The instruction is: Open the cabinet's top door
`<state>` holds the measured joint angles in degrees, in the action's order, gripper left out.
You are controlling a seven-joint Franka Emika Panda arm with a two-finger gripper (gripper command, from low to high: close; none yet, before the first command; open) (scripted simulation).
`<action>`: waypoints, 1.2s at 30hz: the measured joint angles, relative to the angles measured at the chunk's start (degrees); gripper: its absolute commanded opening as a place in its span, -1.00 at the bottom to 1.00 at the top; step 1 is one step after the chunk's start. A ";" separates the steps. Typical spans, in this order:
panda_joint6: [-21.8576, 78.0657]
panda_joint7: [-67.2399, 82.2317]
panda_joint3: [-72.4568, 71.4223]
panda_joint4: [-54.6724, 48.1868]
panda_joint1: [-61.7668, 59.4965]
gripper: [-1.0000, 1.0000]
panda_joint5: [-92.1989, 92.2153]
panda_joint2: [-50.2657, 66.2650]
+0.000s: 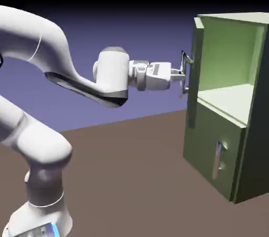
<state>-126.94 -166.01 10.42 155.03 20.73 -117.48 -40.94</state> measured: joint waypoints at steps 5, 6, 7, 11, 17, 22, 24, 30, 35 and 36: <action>1.22 0.11 -10.38 0.62 -7.22 -1.00 8.12 -0.10; 0.81 0.02 -12.46 0.62 -9.10 -1.00 9.36 -0.15; 0.35 0.00 -14.53 0.60 -11.00 -1.00 10.62 -0.25; -0.99 0.10 -22.83 0.56 -18.23 -1.00 16.28 -1.19; -6.64 0.34 -33.99 0.39 -30.40 -1.00 23.11 -4.35; -13.63 0.93 -41.88 0.41 -40.76 -1.00 28.22 -8.71; -11.84 3.08 -44.89 0.38 -41.58 -1.00 33.16 -9.91; 2.08 8.96 -53.07 -2.17 -39.01 -1.00 47.71 -9.53; 14.54 11.25 -61.51 -7.61 -40.33 -1.00 57.15 -7.08; 17.03 11.52 -63.35 -9.01 -41.04 -1.00 58.76 -6.45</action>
<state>-109.92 -154.49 -52.92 146.02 -20.32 -58.72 -47.39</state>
